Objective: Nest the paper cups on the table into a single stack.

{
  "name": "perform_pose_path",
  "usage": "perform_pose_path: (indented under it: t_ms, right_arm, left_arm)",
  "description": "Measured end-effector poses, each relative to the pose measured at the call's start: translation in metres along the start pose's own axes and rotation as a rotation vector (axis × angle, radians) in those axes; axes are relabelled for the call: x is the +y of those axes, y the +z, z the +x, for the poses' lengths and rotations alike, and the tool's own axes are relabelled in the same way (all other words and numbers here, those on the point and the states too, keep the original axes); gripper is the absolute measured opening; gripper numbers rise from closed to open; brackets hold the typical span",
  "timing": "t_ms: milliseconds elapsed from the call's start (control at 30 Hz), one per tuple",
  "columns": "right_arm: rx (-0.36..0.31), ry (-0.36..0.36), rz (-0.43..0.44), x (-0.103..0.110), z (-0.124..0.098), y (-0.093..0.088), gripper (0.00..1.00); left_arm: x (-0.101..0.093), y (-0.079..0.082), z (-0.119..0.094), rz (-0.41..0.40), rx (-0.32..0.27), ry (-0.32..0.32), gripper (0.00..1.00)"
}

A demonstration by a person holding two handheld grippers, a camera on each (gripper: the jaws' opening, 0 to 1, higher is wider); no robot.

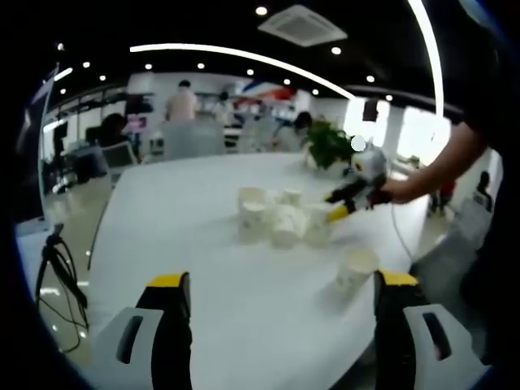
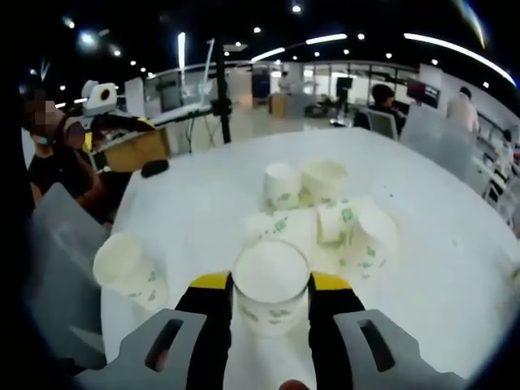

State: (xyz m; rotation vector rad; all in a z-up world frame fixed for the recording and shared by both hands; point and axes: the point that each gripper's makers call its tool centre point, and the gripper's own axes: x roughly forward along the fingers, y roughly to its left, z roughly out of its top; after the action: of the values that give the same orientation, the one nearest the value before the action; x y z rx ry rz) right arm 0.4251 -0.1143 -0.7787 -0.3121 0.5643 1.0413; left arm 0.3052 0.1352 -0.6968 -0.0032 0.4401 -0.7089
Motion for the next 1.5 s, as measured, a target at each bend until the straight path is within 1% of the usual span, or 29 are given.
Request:
perform_pose_path:
  t_ms: [200,300,633,1067,1167,1500]
  right_arm:
    - [-0.01,-0.005,-0.004,0.0,-0.008,0.002,0.33]
    - [-0.021,-0.004,-0.013,0.003,-0.013,0.007,0.33]
    - [-0.044,-0.002,-0.015,0.007,-0.025,0.016,0.33]
    - [-0.098,-0.003,-0.05,0.017,-0.038,0.045,0.33]
    - [-0.115,0.008,-0.05,0.022,-0.041,0.055,0.32]
    - [-0.151,0.042,-0.073,0.038,-0.047,0.077,0.32]
  left_arm:
    - [-0.003,0.007,0.006,0.008,-0.01,-0.009,0.93]
    - [-0.004,0.01,0.008,0.011,-0.014,-0.011,0.93]
    - [-0.009,0.014,0.009,0.025,-0.017,-0.024,0.93]
    - [-0.013,0.018,0.008,0.033,-0.026,-0.034,0.93]
    - [-0.014,0.017,0.009,0.033,-0.025,-0.04,0.93]
    - [-0.015,0.017,0.01,0.037,-0.031,-0.046,0.93]
